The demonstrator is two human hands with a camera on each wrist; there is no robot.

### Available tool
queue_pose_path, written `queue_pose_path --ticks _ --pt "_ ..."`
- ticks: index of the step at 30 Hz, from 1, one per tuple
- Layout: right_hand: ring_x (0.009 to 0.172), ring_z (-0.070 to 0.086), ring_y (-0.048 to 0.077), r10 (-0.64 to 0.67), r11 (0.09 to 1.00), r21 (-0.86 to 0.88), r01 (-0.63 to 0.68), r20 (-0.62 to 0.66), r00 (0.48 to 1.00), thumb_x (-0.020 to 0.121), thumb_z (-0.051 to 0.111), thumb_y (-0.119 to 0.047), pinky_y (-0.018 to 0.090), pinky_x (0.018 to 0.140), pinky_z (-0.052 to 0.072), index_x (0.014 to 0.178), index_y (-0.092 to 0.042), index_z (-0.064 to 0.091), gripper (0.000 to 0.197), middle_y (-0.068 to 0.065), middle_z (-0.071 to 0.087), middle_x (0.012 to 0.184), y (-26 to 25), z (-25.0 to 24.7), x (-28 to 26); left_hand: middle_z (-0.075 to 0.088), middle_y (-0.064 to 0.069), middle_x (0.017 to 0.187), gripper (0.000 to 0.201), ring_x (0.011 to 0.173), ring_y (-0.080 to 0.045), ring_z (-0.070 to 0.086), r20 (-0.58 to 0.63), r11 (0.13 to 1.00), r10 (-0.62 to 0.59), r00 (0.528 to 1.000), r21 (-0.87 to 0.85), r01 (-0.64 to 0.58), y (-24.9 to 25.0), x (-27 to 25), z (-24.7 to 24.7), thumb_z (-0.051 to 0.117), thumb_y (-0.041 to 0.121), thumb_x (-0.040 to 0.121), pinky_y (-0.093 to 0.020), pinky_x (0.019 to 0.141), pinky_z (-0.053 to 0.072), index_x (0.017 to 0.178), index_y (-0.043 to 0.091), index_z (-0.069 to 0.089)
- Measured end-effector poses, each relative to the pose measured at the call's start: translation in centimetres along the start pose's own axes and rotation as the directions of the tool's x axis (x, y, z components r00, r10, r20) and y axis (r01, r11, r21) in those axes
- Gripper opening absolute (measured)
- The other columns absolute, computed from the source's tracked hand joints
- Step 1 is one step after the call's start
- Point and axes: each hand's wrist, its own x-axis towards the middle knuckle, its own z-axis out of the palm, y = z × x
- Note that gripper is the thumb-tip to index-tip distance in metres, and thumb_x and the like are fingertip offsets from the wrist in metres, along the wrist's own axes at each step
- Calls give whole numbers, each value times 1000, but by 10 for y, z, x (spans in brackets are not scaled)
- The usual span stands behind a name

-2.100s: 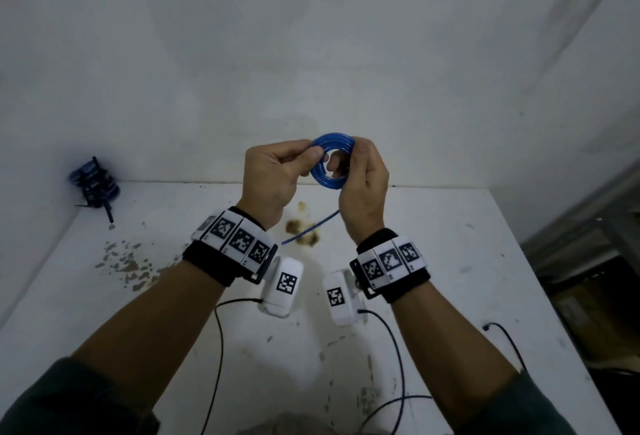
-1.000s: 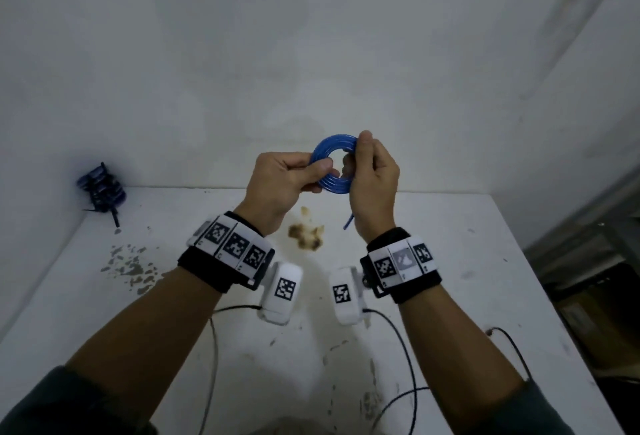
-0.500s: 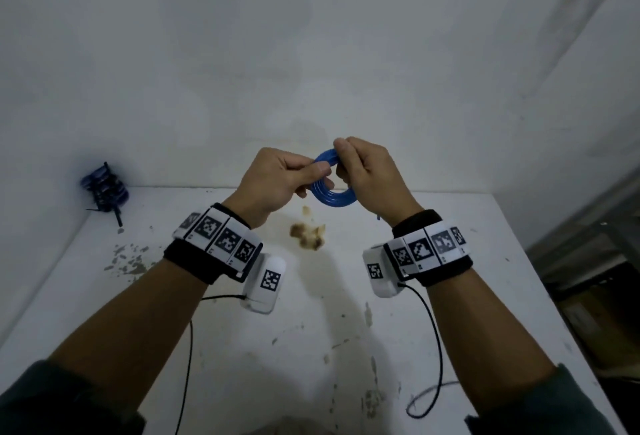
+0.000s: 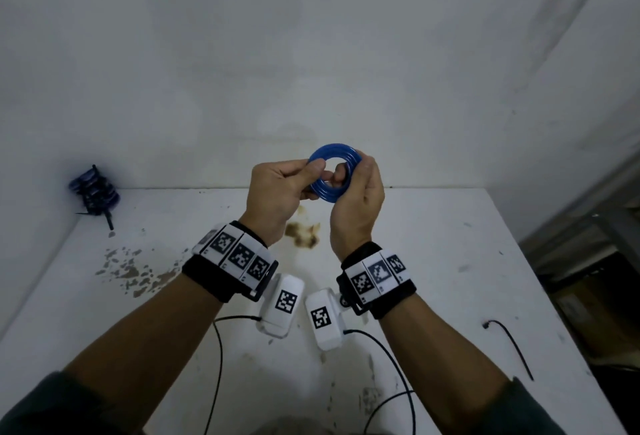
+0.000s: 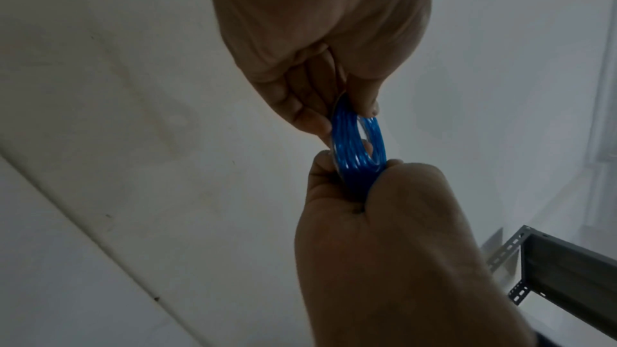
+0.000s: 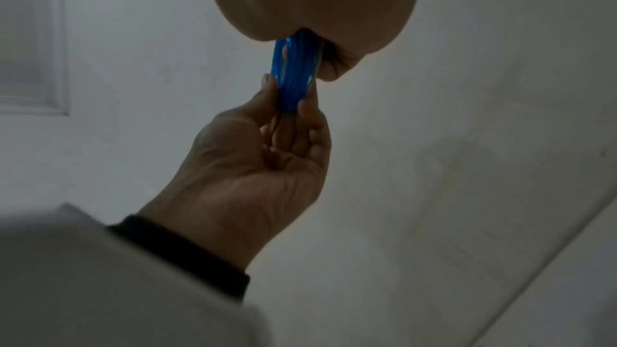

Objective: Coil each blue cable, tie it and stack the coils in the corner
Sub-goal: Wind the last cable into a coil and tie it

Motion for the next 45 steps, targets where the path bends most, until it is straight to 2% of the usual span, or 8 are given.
queue_pose_path --ticks 5,9,12,20,23,27,33,45 --pt "56 44 6 -34 974 -220 56 105 994 105 38 -18 23 55 42 91 -11 58 26 -2 47 65 4 -15 19 76 -14 95 23 88 -24 74 194 977 -170 966 158 140 2 0 -14 66 19 93 -27 74 58 101 -1 74" --pt "57 48 3 60 851 -470 234 531 846 104 42 -13 21 60 40 92 -1 61 26 -7 52 65 -13 -35 39 77 -7 93 18 86 -20 73 293 947 -162 942 315 64 14 8 -29 66 21 93 -31 77 59 106 12 74" --pt "56 48 2 119 813 -512 276 611 783 105 43 -16 20 59 41 94 1 62 28 -9 52 63 -25 -41 46 77 -7 83 13 76 -18 71 293 940 -81 953 341 -25 16 10 -20 71 14 88 -33 73 57 99 11 76" --pt "59 45 12 89 981 -182 -65 127 988 106 43 -21 26 57 44 98 -4 69 32 2 52 63 -14 -58 11 75 -16 80 9 70 -27 69 141 994 -6 990 104 -9 -10 -1 23 72 3 85 -45 74 57 93 2 77" --pt "62 47 12 159 987 8 -159 -41 986 108 36 -24 24 60 45 95 -11 68 37 2 52 67 -6 -70 -4 75 -14 79 8 69 -24 69 104 994 -103 989 35 100 -23 -11 39 72 5 86 -36 68 58 93 4 76" --pt "58 49 11 128 980 -132 -147 -145 981 107 39 -16 26 58 46 93 -10 68 33 0 53 65 3 -100 -8 75 -14 82 13 71 -21 70 168 975 -211 963 103 195 -41 -21 51 70 8 88 -24 63 54 97 0 74" --pt "57 50 12 128 935 -321 -154 -98 987 104 43 -10 26 56 44 89 -3 70 31 2 58 65 9 -146 -3 71 -8 88 29 73 -18 67 393 967 -127 911 252 26 -68 -24 86 55 15 100 -28 78 56 129 17 57" --pt "61 56 15 282 822 -438 -364 -242 928 106 43 -23 31 62 47 85 6 67 43 7 63 67 43 -253 -15 58 0 59 30 53 -11 47 251 950 -184 950 295 106 -167 -65 181 51 10 100 -24 57 42 83 18 74"
